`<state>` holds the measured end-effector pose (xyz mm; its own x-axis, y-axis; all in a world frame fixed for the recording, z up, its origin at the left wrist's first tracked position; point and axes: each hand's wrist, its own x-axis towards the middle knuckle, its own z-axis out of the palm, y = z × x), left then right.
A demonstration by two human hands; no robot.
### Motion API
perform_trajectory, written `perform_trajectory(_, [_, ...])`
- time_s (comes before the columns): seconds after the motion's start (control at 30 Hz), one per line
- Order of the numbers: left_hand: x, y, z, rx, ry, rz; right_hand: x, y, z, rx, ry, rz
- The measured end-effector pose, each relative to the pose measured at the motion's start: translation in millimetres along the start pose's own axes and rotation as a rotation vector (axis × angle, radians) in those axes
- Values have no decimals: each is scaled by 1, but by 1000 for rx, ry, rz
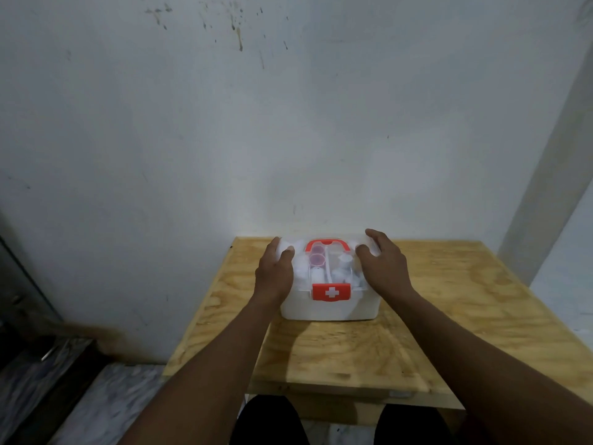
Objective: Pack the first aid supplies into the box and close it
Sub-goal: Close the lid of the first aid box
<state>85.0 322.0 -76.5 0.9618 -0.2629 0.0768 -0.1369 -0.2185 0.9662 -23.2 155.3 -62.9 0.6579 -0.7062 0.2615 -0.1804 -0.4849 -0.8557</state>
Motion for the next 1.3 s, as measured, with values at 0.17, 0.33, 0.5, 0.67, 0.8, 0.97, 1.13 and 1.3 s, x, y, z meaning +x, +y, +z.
perform_trajectory(0.17, [-4,8,20,-2,-20,7,10,11,-19,-45,-10,8])
perform_trajectory(0.33, [-3,17,52,33,-74,33,21,25,-44,-97,30,29])
perform_trajectory(0.5, [3,24,79,79,-98,75,38,41,-61,-94,64,37])
perform_trajectory(0.67, [21,26,92,144,-104,111,59,47,-57,-88,73,45])
perform_trajectory(0.8, [40,26,100,201,-84,125,79,50,-49,-83,74,60])
perform_trajectory(0.97, [69,27,113,233,-80,143,106,53,-42,-85,76,62])
perform_trajectory(1.13, [94,25,124,238,-84,136,132,56,-34,-77,68,69])
perform_trajectory(1.3, [115,24,132,237,-95,131,151,62,-27,-86,68,60])
